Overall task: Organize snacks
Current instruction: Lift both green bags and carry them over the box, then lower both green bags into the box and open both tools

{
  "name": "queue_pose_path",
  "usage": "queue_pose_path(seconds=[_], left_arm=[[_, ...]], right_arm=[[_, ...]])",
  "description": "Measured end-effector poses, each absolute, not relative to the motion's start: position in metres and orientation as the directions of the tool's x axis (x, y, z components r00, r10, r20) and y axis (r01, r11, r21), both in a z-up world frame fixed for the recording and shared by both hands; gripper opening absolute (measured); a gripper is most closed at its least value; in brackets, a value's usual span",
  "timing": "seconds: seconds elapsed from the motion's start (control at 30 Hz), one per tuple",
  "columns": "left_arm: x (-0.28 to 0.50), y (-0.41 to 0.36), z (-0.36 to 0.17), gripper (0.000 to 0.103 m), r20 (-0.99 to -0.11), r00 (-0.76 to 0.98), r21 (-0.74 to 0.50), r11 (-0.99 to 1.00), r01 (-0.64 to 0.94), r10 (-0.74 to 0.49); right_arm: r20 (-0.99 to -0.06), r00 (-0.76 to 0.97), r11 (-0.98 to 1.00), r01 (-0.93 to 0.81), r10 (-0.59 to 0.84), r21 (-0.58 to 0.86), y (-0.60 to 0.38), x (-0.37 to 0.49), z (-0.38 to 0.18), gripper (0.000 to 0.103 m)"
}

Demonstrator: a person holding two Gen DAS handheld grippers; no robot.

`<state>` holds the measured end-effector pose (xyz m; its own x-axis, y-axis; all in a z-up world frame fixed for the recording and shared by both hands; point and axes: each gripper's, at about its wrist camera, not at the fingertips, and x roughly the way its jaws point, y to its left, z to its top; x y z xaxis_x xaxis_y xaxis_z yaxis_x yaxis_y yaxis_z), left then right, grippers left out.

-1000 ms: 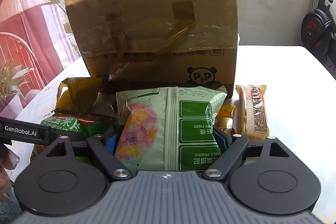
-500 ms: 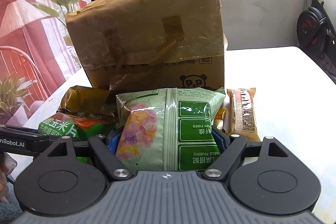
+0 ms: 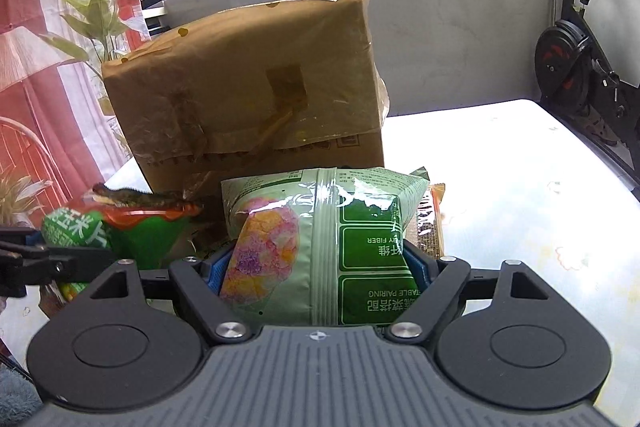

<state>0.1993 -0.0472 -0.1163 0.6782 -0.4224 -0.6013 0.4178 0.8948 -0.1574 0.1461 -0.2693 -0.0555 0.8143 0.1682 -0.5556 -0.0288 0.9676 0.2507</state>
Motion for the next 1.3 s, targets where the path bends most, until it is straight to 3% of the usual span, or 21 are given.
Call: queue_pose_path(seconds=[0.4,0.73,1.0,1.13,1.3], left_arm=[[0.204,-0.019,-0.059,0.073,-0.464,0.792,-0.178,0.918,0.355,-0.397],[0.248,-0.038,0.010,0.073,-0.346,0.868,-0.045,0.931,0.363,-0.356],[0.295,-0.057,0.034,0.073,-0.336,0.880,-0.072,0.941,0.331,-0.336],[0.331,-0.061,0.031,0.073,-0.383,0.875,-0.088,0.955,0.284,-0.295],[0.359,-0.066,0.025,0.073,-0.439,0.872,-0.070,0.976,0.207,-0.216]], right_arm=[[-0.390,0.914,0.980,-0.035,0.110,0.195,-0.283,0.129,-0.011,0.081],[-0.232,0.970,0.979,-0.027,0.074,0.201,-0.300,0.142,0.036,0.081],[-0.164,0.974,0.975,-0.128,0.159,0.183,-0.302,0.204,0.077,0.081],[-0.170,0.965,0.973,-0.175,0.199,0.148,-0.282,0.259,0.085,0.081],[-0.284,0.911,0.935,-0.218,0.298,0.279,-0.271,0.333,0.072,0.081]])
